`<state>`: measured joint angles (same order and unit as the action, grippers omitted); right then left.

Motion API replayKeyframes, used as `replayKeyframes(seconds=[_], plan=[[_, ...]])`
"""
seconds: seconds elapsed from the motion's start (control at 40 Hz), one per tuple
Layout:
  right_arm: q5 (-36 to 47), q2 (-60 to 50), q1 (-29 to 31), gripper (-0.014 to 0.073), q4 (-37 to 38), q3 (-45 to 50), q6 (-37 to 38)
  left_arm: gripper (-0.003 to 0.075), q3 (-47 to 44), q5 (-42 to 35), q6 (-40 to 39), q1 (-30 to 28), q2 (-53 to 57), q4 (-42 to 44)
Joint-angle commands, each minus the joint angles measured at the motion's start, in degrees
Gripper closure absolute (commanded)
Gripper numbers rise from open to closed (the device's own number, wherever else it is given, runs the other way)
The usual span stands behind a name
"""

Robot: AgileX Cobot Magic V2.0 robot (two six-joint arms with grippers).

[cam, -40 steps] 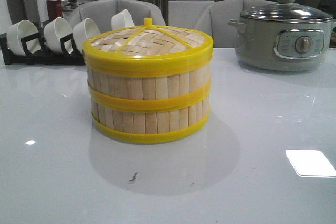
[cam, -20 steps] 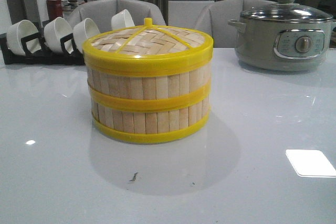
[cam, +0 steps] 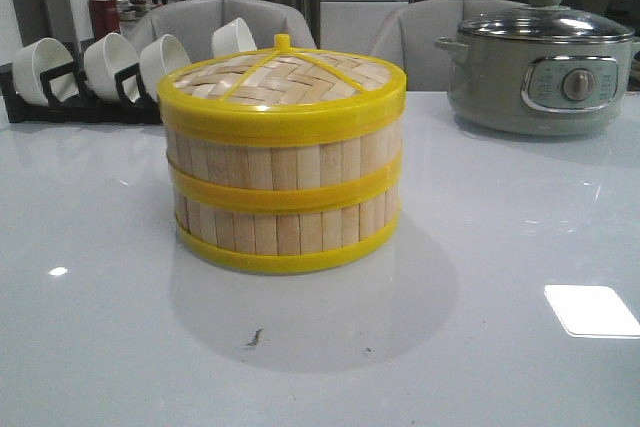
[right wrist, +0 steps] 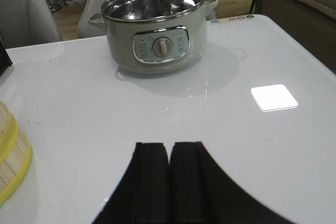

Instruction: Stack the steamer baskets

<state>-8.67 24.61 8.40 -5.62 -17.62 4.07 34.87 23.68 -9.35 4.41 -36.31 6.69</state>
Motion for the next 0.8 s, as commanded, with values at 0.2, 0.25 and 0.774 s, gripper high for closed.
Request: replayKeyframes(seconds=[0.2, 0.25, 0.774], plan=[[4.4, 0.2, 0.3, 0.0541, -0.2, -1.7, -0.2, 0.0635, 1.8, -4.5, -0.7, 0.1, 0.2, -0.2], [4.4, 0.2, 0.3, 0.0541, -0.2, -1.7, -0.2, 0.0635, 1.8, -4.5, -0.7, 0.1, 0.2, -0.2], [4.4, 0.2, 0.3, 0.0541, -0.2, -1.7, -0.2, 0.0635, 1.5, -6.3, -0.7, 0.1, 3.2, 4.4]])
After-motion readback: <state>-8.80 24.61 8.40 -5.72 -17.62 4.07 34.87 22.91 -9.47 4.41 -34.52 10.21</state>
